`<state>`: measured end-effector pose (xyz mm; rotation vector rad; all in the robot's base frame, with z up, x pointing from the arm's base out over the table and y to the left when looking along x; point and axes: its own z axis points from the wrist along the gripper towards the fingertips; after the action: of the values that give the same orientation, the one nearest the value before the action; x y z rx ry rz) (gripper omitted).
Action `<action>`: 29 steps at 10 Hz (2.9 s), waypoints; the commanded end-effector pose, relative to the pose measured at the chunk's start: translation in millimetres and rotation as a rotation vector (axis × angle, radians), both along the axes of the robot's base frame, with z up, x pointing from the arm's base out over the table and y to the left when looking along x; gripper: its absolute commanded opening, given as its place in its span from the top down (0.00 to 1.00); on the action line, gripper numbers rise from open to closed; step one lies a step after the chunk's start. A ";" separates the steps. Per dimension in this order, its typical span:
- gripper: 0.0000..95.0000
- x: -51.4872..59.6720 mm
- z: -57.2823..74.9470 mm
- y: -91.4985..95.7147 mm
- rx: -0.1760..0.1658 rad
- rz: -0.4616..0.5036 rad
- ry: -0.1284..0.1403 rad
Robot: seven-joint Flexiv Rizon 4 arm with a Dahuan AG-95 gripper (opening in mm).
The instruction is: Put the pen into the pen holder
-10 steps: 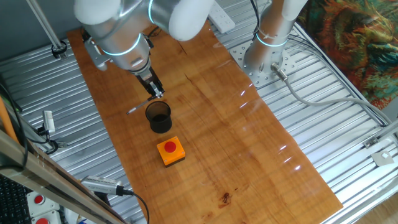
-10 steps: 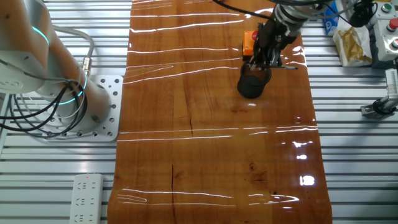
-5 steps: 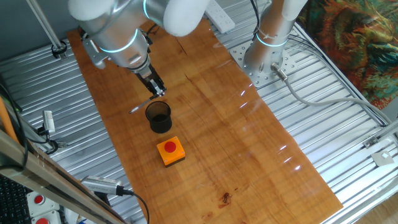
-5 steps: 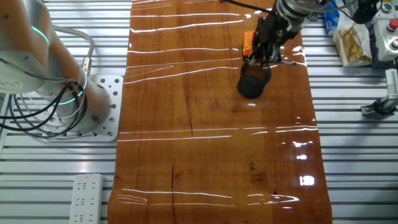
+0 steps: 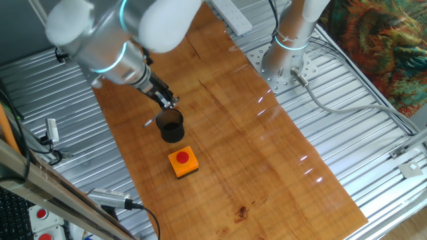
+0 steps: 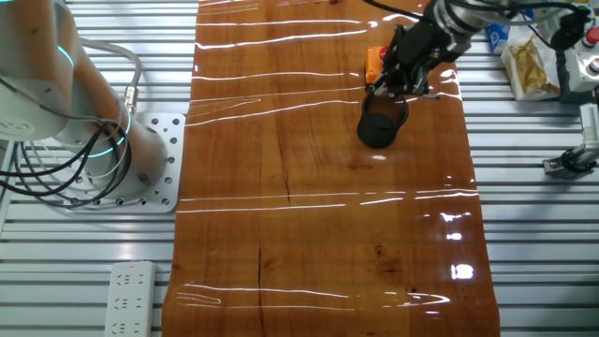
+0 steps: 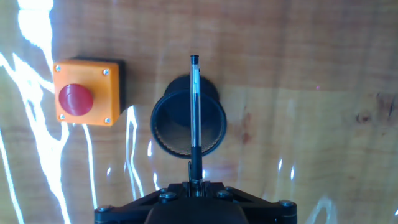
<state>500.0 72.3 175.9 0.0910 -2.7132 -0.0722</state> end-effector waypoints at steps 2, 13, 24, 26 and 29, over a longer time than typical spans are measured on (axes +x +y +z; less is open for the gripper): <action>1.00 -15.7 -8.6 -1.7 0.000 0.003 -0.008; 1.00 -42.5 -10.8 -5.0 -0.003 0.005 0.092; 1.00 -53.6 -16.9 -7.4 0.004 0.031 0.204; 1.00 -56.7 -22.0 -9.0 0.006 0.033 0.210; 1.00 -54.8 -30.6 -11.1 0.012 0.042 0.220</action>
<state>443.9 60.3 142.5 0.1357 -2.4933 -0.0808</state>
